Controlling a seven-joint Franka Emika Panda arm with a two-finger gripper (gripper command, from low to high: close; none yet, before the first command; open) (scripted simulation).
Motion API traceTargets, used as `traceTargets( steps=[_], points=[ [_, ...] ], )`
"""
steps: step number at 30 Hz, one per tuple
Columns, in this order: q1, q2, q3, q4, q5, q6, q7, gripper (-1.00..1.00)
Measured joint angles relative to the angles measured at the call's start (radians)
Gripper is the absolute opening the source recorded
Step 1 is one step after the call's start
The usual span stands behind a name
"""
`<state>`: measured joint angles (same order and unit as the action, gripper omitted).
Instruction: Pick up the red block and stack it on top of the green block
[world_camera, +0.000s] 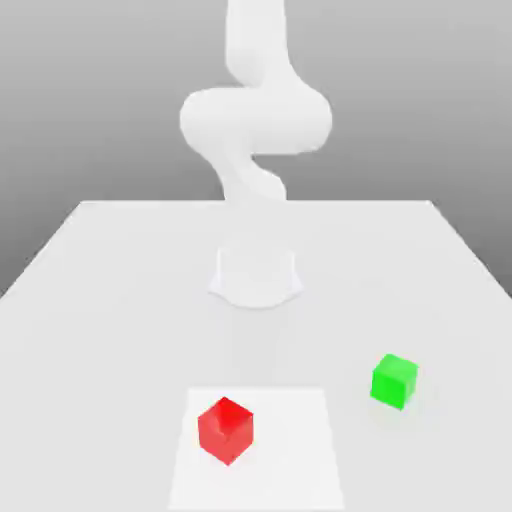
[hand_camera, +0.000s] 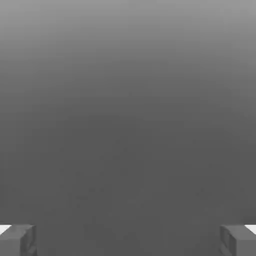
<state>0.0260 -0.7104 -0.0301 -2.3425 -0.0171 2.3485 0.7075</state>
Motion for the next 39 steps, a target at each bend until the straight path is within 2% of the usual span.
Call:
traceTargets(
  steps=[9,17,21,26,27,34,39],
  points=[
    [0.08,0.331,-0.118,-0.156,-0.027,0.179,-0.369,0.0],
    [0.117,0.623,-0.189,-0.293,0.014,0.336,-0.737,0.0],
    [0.103,0.77,-0.18,-0.35,0.061,0.419,-0.919,0.0],
    [0.05,0.952,-0.106,-0.333,0.166,0.565,-1.017,0.0],
    [0.037,0.982,-0.09,-0.328,0.179,0.59,-1.027,-1.0],
    [0.033,0.986,-0.086,-0.328,0.18,0.592,-1.029,-1.0],
    [0.057,0.829,-0.131,-0.352,0.084,0.462,-0.957,-1.0]
  ],
)
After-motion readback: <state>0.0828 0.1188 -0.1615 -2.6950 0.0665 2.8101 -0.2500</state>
